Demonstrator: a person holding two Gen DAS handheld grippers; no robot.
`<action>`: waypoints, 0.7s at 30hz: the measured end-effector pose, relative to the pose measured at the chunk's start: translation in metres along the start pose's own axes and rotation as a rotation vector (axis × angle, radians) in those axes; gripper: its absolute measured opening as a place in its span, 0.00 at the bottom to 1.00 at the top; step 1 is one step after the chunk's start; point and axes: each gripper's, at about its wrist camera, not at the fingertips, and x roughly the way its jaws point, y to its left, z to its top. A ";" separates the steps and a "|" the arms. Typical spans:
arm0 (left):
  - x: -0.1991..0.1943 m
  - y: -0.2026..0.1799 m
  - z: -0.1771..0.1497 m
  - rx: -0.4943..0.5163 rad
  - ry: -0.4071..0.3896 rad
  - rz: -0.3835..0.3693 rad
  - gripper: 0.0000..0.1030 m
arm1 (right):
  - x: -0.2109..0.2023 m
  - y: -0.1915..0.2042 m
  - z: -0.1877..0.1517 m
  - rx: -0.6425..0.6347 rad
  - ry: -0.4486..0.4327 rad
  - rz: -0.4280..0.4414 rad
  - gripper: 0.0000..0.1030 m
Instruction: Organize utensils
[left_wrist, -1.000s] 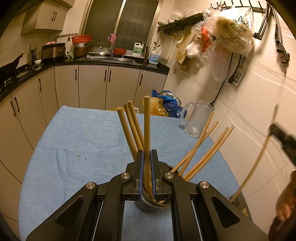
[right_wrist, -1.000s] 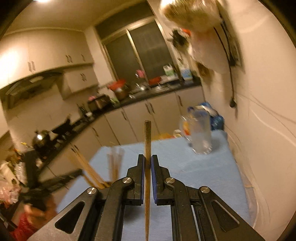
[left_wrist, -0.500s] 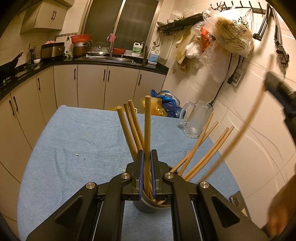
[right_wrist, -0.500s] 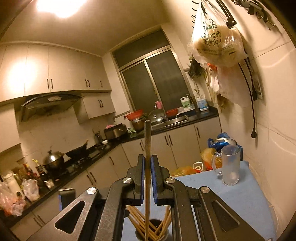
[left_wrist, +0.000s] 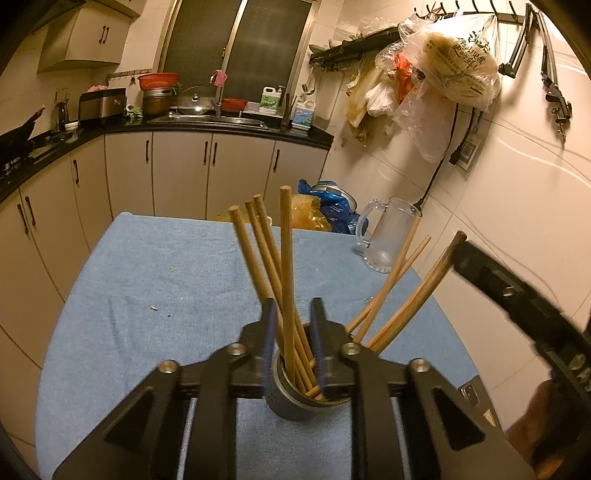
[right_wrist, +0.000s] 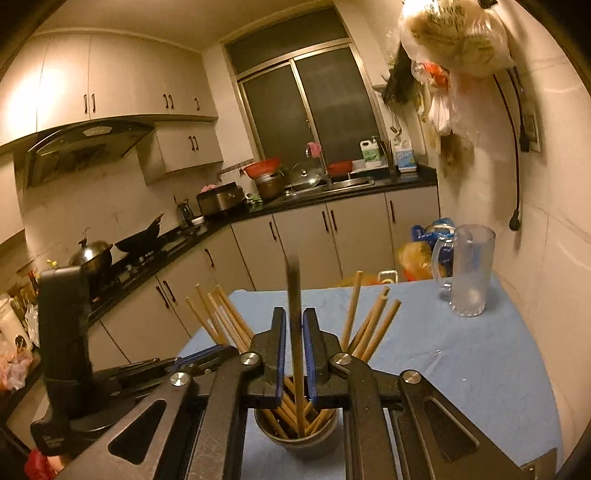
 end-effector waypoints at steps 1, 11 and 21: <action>-0.001 -0.001 -0.001 0.001 -0.003 0.003 0.21 | -0.004 0.000 0.001 0.002 -0.005 0.001 0.16; -0.030 0.000 -0.013 0.002 -0.026 0.087 0.49 | -0.059 -0.008 0.003 0.038 -0.066 -0.043 0.38; -0.085 0.000 -0.075 0.046 -0.028 0.364 0.96 | -0.114 -0.005 -0.053 0.028 -0.021 -0.184 0.79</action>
